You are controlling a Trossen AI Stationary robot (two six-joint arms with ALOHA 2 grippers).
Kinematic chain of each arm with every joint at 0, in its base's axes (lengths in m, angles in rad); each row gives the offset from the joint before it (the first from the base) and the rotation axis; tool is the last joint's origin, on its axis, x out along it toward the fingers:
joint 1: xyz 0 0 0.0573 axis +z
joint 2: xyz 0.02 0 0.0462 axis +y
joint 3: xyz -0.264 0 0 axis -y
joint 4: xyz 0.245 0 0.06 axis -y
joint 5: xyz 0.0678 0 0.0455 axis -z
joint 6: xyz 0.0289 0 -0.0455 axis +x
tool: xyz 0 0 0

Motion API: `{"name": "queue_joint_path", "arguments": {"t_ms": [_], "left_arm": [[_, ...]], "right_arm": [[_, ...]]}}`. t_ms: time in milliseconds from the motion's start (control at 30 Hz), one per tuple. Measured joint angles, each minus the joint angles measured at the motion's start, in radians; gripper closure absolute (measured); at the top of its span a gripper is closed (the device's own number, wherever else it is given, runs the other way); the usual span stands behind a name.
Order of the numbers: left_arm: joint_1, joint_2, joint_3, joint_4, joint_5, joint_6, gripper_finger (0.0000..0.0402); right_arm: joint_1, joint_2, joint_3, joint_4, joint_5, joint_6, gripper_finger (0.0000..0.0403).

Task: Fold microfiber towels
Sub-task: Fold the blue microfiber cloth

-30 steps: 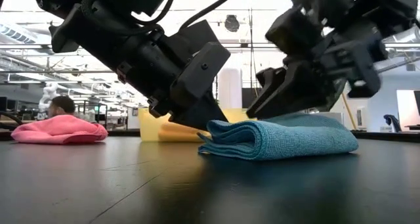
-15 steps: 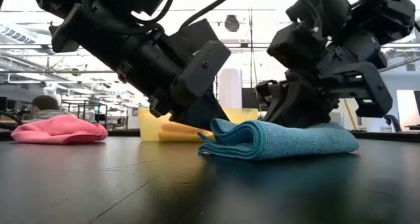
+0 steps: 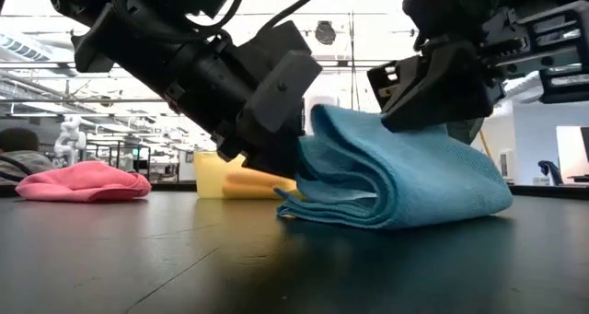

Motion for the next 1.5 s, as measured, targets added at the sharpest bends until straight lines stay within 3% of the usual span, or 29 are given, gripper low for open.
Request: {"name": "queue_joint_path", "arguments": {"t_ms": [167, 467, 667, 800, 1033, 1167, 1500], "left_arm": [[-0.001, 0.0, 0.0, 0.05, 0.037, 0.066, 0.0398], [-0.011, 0.0, 0.0, 0.02, 0.037, 0.062, 0.0387], [-0.025, 0.0, 0.0, 0.019, 0.037, 0.068, 0.0394], [-0.032, 0.0, 0.0, 0.02, 0.037, 0.073, 0.0382], [-0.032, 0.0, 0.0, 0.023, 0.037, 0.085, 0.0398], [-0.032, -0.004, 0.0, 0.024, 0.037, 0.087, 0.0382], [-0.036, -0.109, 0.001, -0.25, -0.019, -0.104, 0.0398]], "right_arm": [[-0.012, 0.016, -0.001, 0.001, 0.094, 0.009, 0.0399], [0.008, 0.01, -0.001, 0.002, 0.035, -0.014, 0.0399], [-0.017, 0.009, -0.001, 0.009, 0.094, 0.051, 0.0399], [-0.041, 0.015, -0.001, 0.004, 0.09, 0.094, 0.0399], [-0.053, 0.068, -0.001, 0.043, 0.089, 0.095, 0.0399], [-0.06, 0.098, -0.001, 0.052, 0.09, 0.092, 0.0399], [-0.06, 0.111, -0.001, 0.041, 0.089, 0.086, 0.0399]]}}
